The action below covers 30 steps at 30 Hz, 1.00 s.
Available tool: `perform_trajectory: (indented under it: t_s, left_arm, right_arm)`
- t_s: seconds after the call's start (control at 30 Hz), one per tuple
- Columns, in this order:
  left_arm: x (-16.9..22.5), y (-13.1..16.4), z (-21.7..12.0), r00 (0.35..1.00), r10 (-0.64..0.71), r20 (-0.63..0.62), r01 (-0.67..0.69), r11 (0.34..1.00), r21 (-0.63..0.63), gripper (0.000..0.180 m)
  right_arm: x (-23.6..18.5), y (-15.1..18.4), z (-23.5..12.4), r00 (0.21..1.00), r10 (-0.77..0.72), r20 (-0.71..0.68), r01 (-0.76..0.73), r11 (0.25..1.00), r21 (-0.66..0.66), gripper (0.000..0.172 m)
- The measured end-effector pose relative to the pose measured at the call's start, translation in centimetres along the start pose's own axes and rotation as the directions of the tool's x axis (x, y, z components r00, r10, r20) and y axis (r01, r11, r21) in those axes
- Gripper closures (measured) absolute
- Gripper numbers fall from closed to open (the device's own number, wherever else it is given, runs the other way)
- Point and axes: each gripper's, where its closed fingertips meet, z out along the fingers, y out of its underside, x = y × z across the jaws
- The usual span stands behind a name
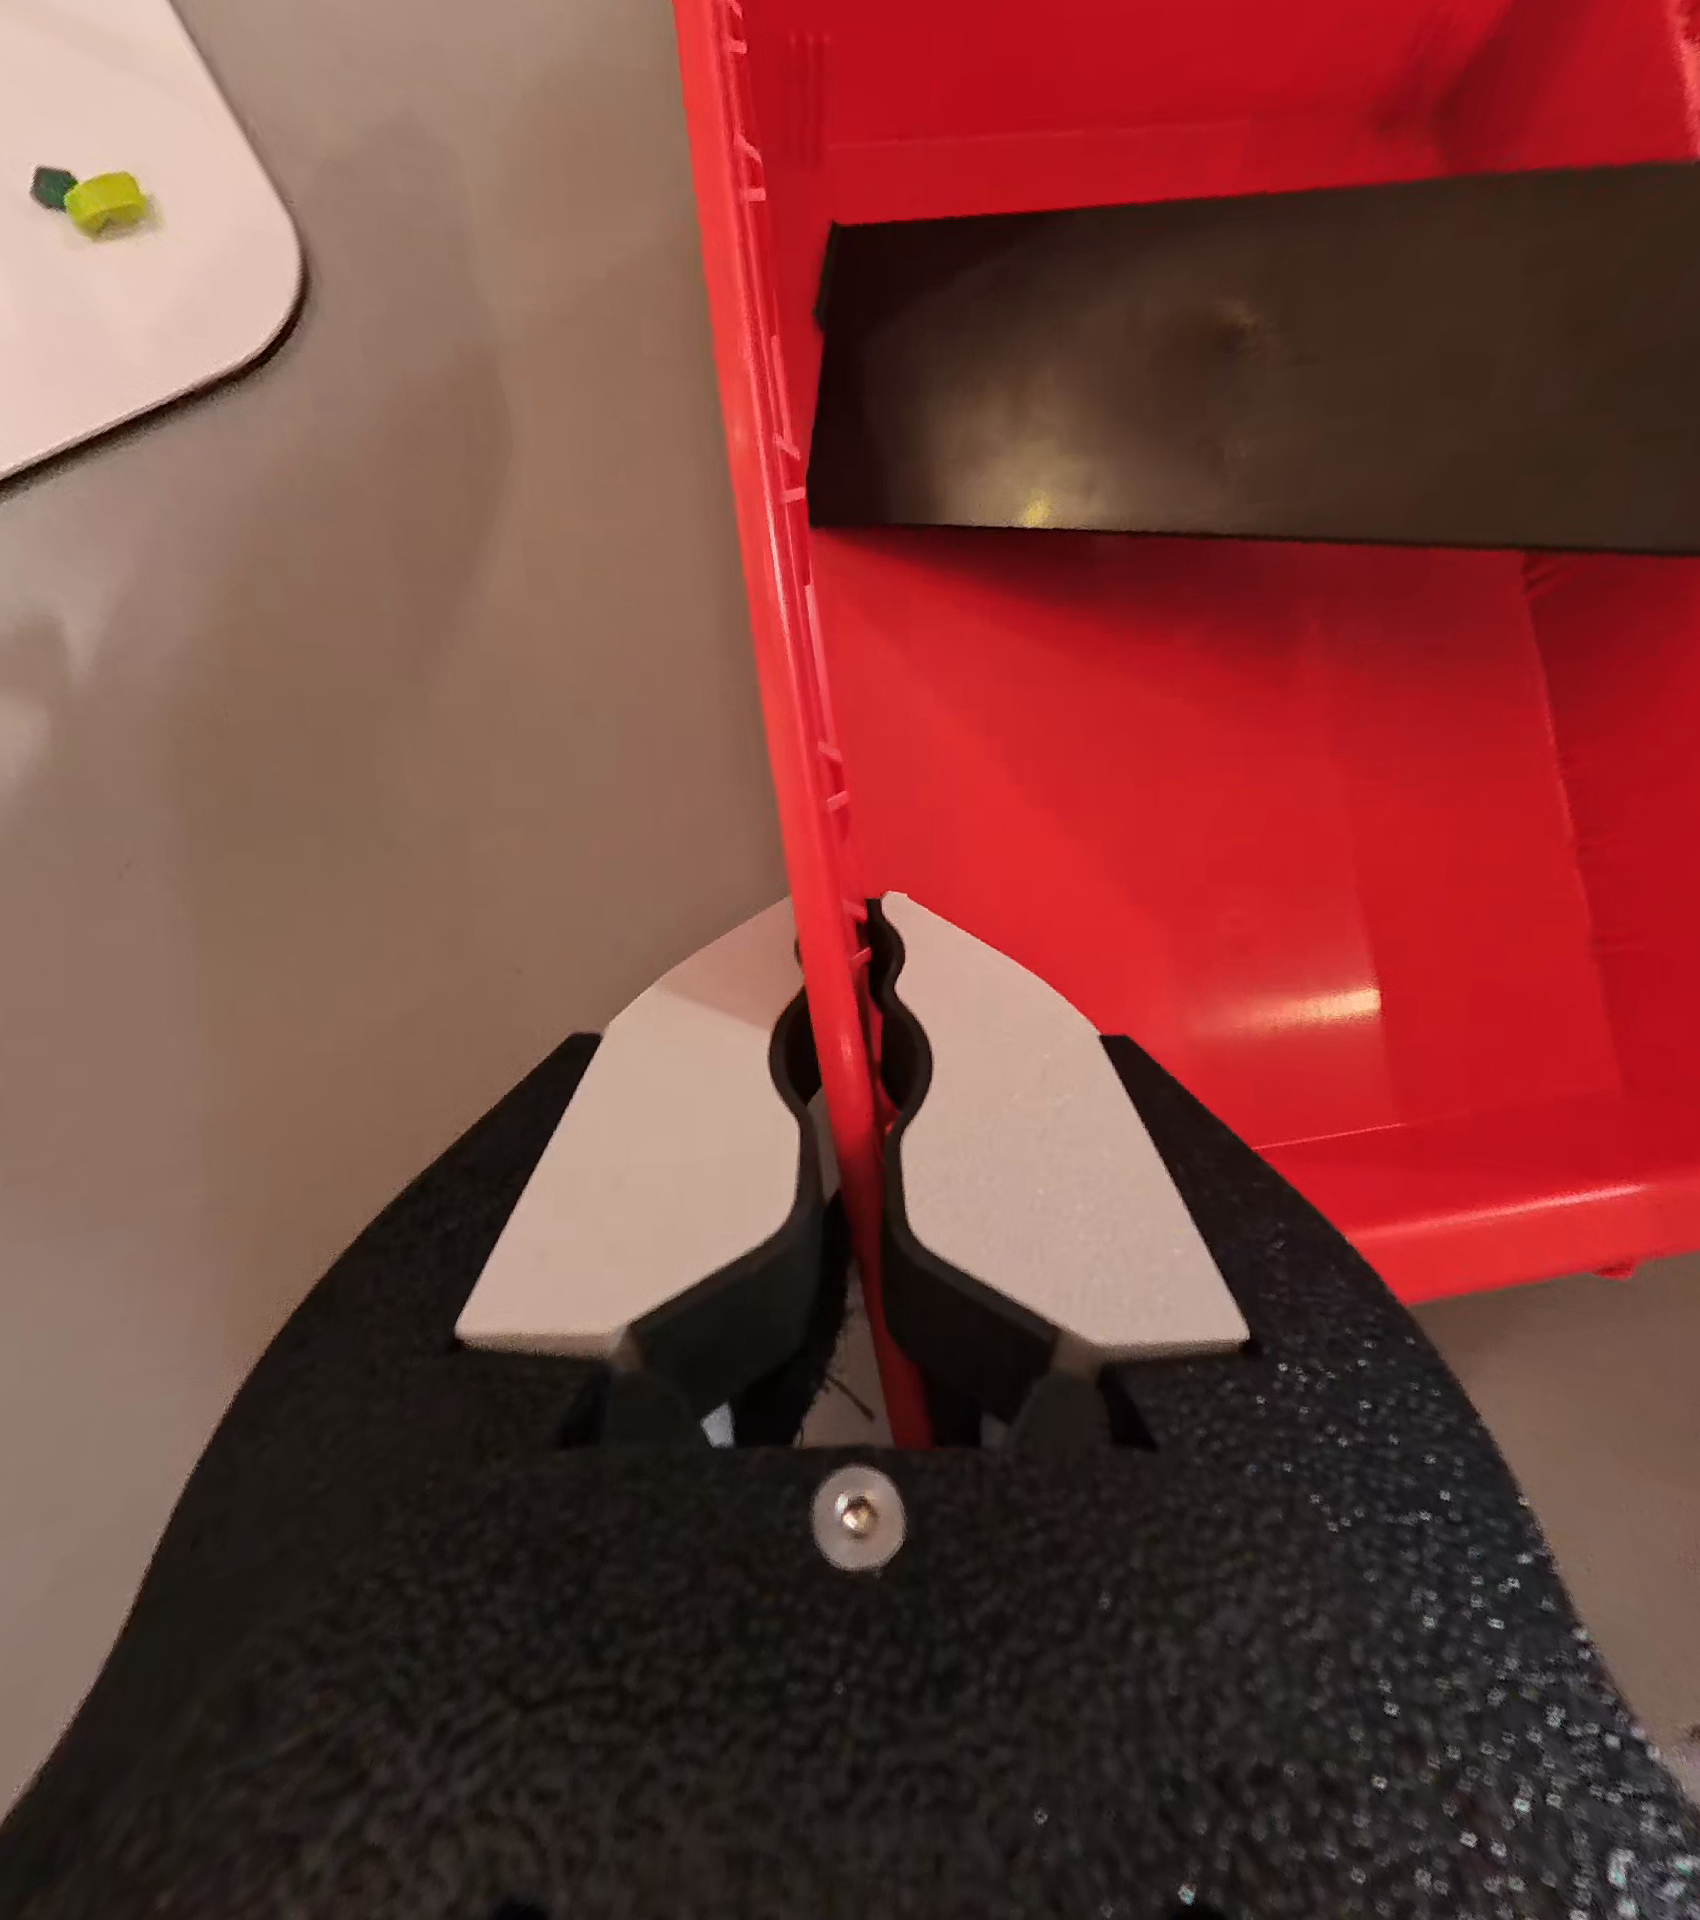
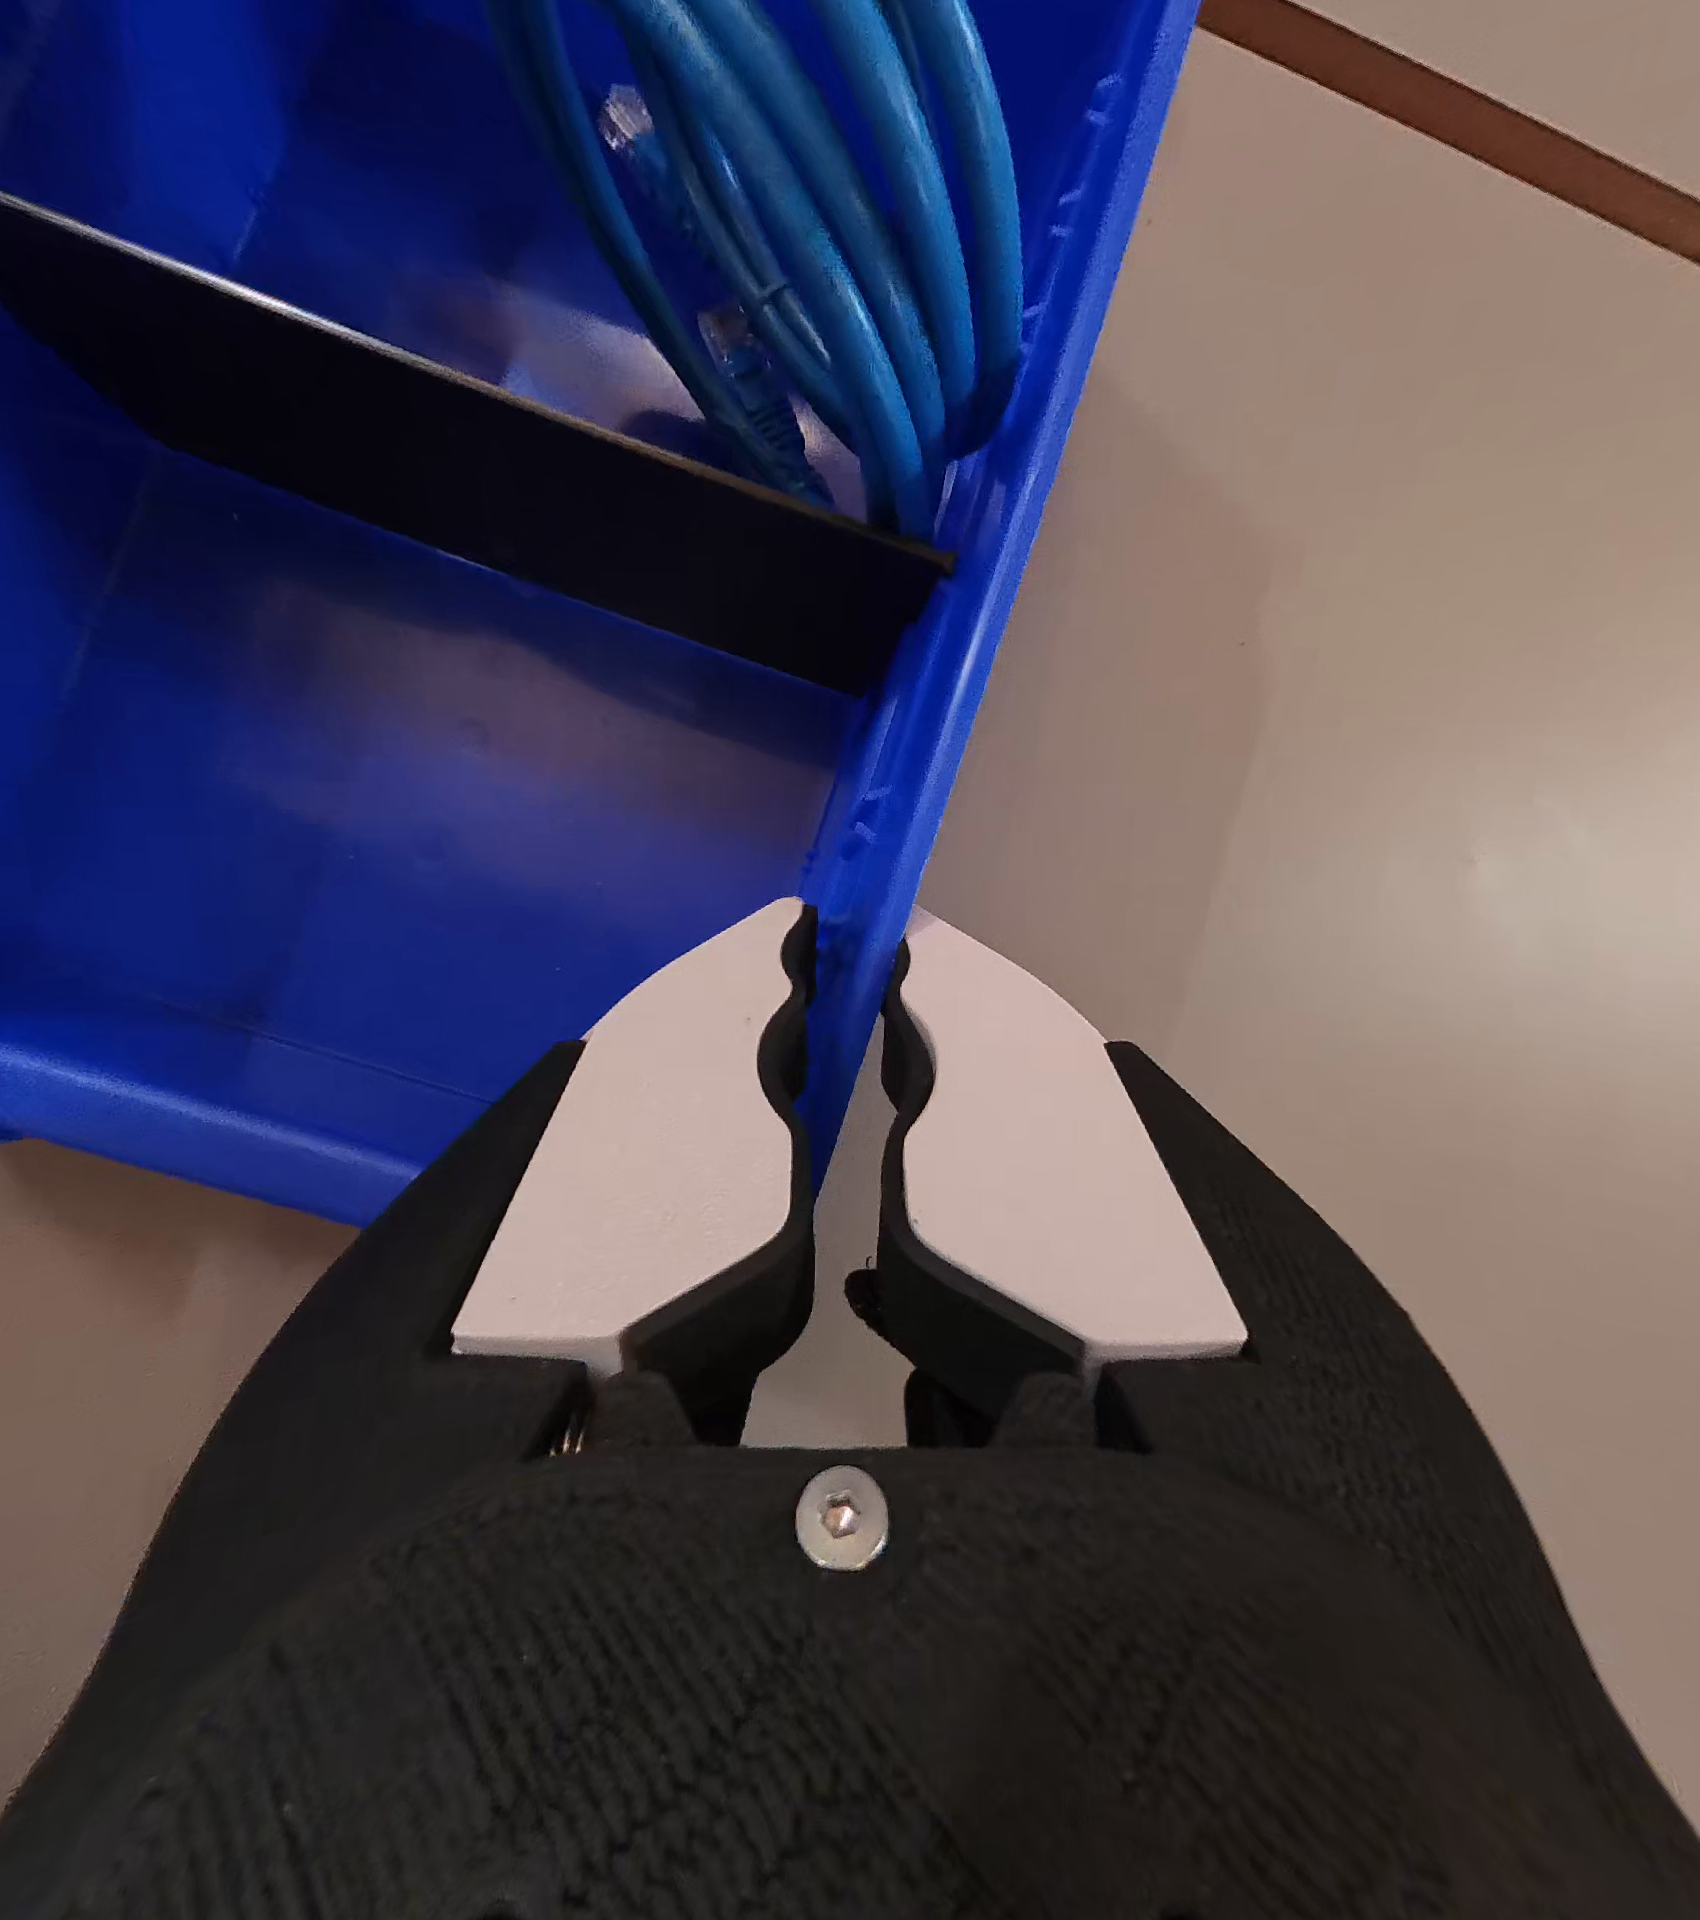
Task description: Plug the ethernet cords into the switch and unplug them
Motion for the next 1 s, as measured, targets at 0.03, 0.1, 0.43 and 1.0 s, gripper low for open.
perform_trajectory:
  t_s: [0.03, 0.1, 0.43, 1.0]
  left_arm:
    - [-0.3, 0.4, -0.4, 1.000, -0.013, -0.003, 0.013, 1.000, 0.000, 0.176]
    - [-1.2, 1.0, -1.5, 0.999, -0.043, -0.013, 0.043, 0.999, 0.005, 0.176]
    - [-5.2, 4.9, -8.5, 0.989, -0.148, -0.008, 0.148, 0.989, 0.019, 0.175]
    - [-3.2, -4.1, -18.2, 0.997, -0.028, -0.078, 0.038, 0.990, 0.134, 0.175]
  right_arm:
    - [0.0, 0.0, 0.0, 1.000, 0.004, -0.002, -0.004, 1.000, 0.001, 0.164]
    - [-0.2, 0.0, -0.1, 1.000, 0.015, -0.007, -0.015, 1.000, 0.004, 0.164]
    - [-3.8, -0.6, -0.1, 1.000, 0.031, 0.006, -0.031, 0.999, 0.026, 0.164]
    - [-19.3, -5.1, 1.0, 0.990, -0.037, 0.138, 0.010, 0.981, 0.194, 0.157]
